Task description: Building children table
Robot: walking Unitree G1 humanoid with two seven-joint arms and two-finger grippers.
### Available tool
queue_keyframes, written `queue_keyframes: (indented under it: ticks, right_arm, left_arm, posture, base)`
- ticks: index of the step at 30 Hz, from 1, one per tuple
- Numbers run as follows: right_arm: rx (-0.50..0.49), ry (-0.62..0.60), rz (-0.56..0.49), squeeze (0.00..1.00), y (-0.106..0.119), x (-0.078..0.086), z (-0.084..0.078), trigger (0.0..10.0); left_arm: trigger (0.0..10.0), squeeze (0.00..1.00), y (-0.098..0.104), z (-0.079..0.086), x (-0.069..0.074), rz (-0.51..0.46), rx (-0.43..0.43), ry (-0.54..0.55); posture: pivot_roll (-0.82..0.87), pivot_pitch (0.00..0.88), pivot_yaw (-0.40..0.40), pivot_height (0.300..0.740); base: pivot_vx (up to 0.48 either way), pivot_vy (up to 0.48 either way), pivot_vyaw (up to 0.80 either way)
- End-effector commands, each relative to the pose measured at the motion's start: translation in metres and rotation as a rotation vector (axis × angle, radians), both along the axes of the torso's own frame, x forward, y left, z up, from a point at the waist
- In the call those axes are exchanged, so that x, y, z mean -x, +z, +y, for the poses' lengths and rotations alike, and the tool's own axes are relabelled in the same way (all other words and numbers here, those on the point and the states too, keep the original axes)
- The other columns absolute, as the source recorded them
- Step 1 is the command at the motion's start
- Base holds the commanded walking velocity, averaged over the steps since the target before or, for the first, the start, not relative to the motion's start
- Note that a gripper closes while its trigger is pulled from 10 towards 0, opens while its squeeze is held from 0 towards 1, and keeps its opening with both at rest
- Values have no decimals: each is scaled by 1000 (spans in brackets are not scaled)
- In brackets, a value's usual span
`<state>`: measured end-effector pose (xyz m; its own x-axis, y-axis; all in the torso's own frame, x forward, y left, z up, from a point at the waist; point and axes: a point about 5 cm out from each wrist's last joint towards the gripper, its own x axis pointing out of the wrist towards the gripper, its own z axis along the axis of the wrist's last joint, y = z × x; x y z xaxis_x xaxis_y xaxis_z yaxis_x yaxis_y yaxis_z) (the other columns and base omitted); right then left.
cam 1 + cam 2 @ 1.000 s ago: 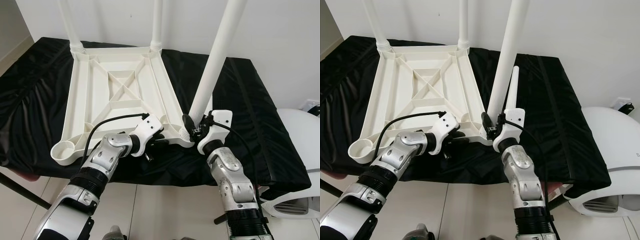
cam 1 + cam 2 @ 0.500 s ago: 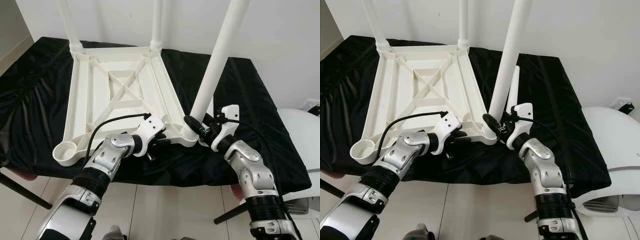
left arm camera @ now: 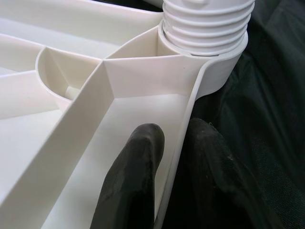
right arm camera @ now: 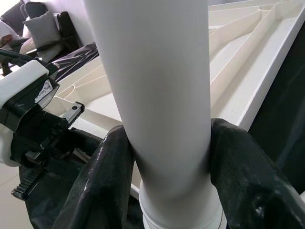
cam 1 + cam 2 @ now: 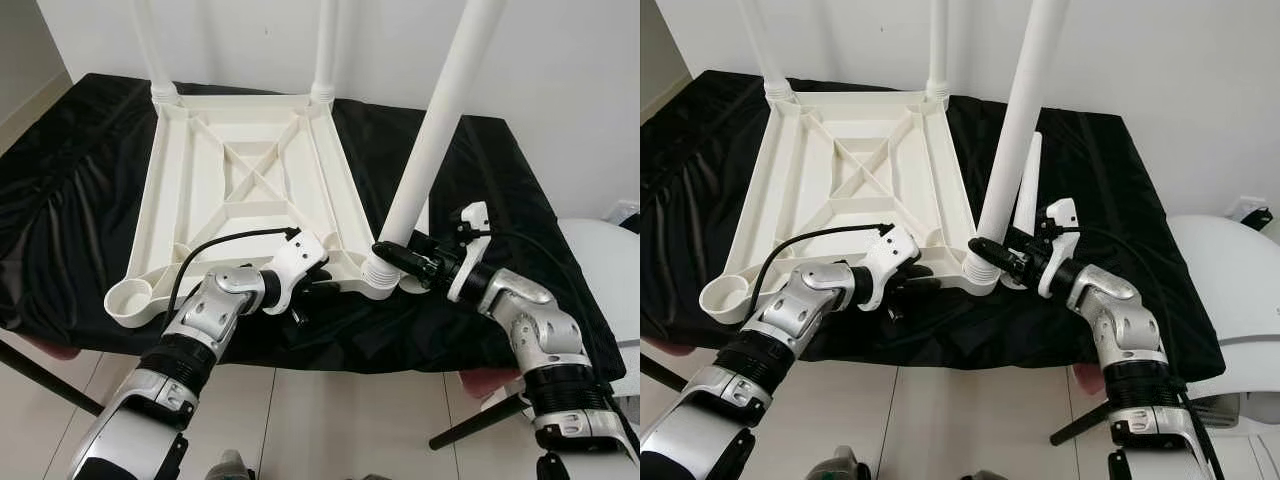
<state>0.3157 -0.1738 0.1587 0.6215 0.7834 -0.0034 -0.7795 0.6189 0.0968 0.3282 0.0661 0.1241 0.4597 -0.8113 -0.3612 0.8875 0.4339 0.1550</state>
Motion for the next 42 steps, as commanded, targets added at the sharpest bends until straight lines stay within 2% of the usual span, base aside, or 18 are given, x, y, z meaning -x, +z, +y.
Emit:
queue_keyframes:
  ticks: [1, 4, 5, 9, 10, 18, 19, 24, 25, 26, 29, 30, 31, 32, 34, 35, 37, 42]
  right_arm:
    - [-93, 362, -72, 0, 13, 12, 31, 0]
    - [-102, 342, -59, 0, 12, 10, 33, 0]
    - [-93, 319, -52, 0, 10, 9, 34, 10000]
    - [-75, 301, -41, 0, 7, 7, 36, 10000]
    - [-66, 274, -61, 1000, 7, 8, 39, 10000]
    - [-81, 153, -97, 1000, 9, 7, 42, 10000]
    - [-93, 60, -117, 1000, 12, 5, 44, 10000]
    - [-106, -43, -147, 1000, 17, 5, 47, 10000]
    - [-93, -154, -159, 1000, 18, 2, 46, 10000]
    - [-93, -154, -159, 1000, 18, 2, 46, 10000]
    - [-76, -299, -189, 1000, 21, -2, 46, 10000]
    - [-76, -299, -189, 1000, 21, -2, 46, 10000]
    - [-87, -377, -164, 1000, 20, -5, 46, 10000]
    - [-97, -425, -144, 267, 18, -6, 47, 10000]
    - [-97, -425, -144, 267, 18, -6, 47, 10000]
    - [-101, -459, -133, 0, 17, -7, 47, 10000]
    - [-102, -501, -124, 0, 16, -5, 50, 10000]
    - [-24, -625, -143, 0, 9, 1, 57, 10000]
  left_arm:
    - [10000, 0, 10, -3, -5, -46, 1, 14]
    - [10000, 0, 10, -2, -5, -45, 0, 16]
    - [10000, 0, 10, -1, -5, -45, 0, 16]
    - [10000, 0, 10, -1, -5, -45, -1, 15]
    - [10000, 0, 10, -1, -5, -45, -1, 15]
    - [10000, 0, 10, -1, -4, -44, 0, 12]
    - [10000, 0, 9, -2, -3, -43, -1, 11]
    - [10000, 0, 9, -2, -2, -42, 1, 8]
    - [10000, 0, 8, -3, -2, -40, 2, 6]
    - [10000, 0, 8, -3, -2, -40, 2, 6]
    - [10000, 0, 8, -4, -2, -39, 3, 4]
    - [10000, 0, 8, -4, -2, -39, 3, 4]
    - [10000, 0, 8, -4, -1, -39, 2, 3]
    - [10000, 0, 8, -4, -1, -39, 3, 1]
    - [10000, 0, 8, -4, -1, -39, 3, 1]
    - [10000, 0, 8, -5, -1, -39, 3, 1]
    - [10000, 0, 8, -5, -1, -40, 4, 0]
    - [10000, 0, 8, -5, -1, -41, 4, 0]
  posture:
    - [16, 10, -36, 740]
    - [19, 10, -36, 740]
    - [19, 11, -36, 740]
    - [18, 11, -36, 740]
    - [17, 10, -36, 740]
    - [17, 7, -42, 740]
    - [17, 7, -42, 740]
    - [15, 5, -45, 740]
    - [16, 4, -48, 740]
    - [16, 4, -48, 740]
    - [14, 1, -49, 740]
    - [14, 1, -49, 740]
    - [15, 0, -51, 740]
    - [16, 0, -52, 740]
    - [16, 0, -52, 740]
    - [17, 0, -52, 740]
    - [19, 0, -53, 740]
    - [22, 0, -57, 740]
  base:
    - [0, 0, 0]
    - [0, 0, 0]
    - [0, 0, 0]
    - [0, 0, 0]
    - [0, 0, 0]
    - [0, 0, 0]
    - [0, 0, 0]
    - [0, 0, 0]
    - [0, 0, 0]
    - [0, 0, 0]
    - [0, 0, 0]
    - [0, 0, 0]
    - [0, 0, 0]
    - [0, 0, 0]
    - [0, 0, 0]
    - [0, 0, 0]
    - [0, 0, 0]
    - [0, 0, 0]
